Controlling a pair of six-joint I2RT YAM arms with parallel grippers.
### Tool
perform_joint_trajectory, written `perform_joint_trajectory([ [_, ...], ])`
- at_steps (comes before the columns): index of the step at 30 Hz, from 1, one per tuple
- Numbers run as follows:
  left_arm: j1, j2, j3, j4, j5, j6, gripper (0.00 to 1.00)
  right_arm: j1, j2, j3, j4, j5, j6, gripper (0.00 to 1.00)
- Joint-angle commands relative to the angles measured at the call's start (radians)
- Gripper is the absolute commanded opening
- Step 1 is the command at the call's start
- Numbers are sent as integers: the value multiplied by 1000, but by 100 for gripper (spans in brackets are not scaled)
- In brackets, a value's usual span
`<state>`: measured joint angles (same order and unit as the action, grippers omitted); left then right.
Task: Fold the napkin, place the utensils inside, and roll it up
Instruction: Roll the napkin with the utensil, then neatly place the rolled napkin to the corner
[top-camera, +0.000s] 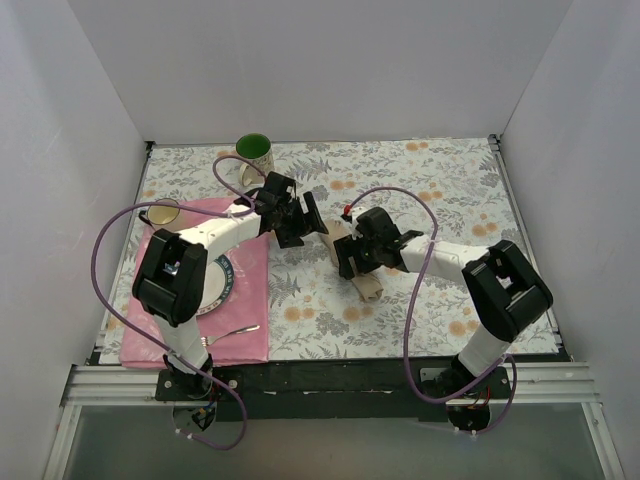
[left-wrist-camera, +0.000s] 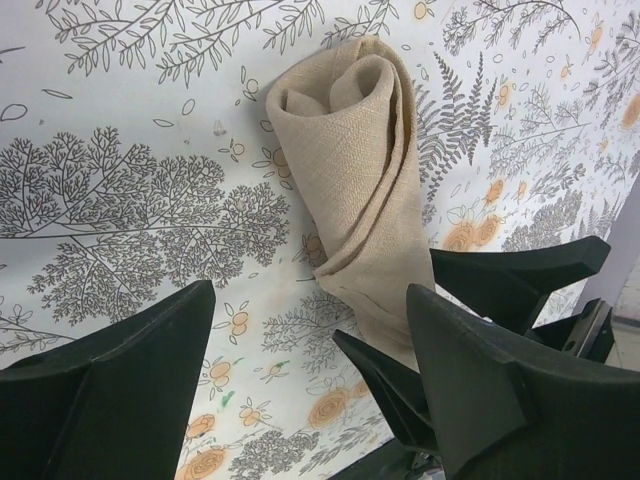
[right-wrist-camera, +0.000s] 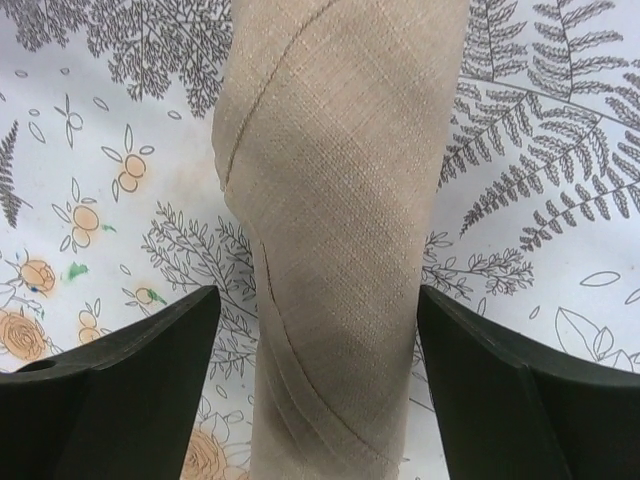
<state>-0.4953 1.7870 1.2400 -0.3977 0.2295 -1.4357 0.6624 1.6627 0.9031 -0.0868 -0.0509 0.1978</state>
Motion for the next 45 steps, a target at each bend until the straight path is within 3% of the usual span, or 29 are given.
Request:
perform_joint_trajectory([
  [1, 4, -101, 27, -18, 16, 14, 78, 3, -32, 84, -96, -9, -37, 90],
  [13, 50, -310, 9, -69, -12, 49, 79, -32, 106, 240, -134, -20, -78, 93],
  [21, 64, -367, 12, -87, 45, 93, 90, -34, 166, 244, -122, -61, -89, 88],
  [33, 66, -399, 22, -101, 63, 103, 91, -27, 192, 200, -107, -4, -5, 60],
  [45, 67, -417, -5, -76, 87, 84, 92, -7, 143, 148, -94, 101, 64, 50],
])
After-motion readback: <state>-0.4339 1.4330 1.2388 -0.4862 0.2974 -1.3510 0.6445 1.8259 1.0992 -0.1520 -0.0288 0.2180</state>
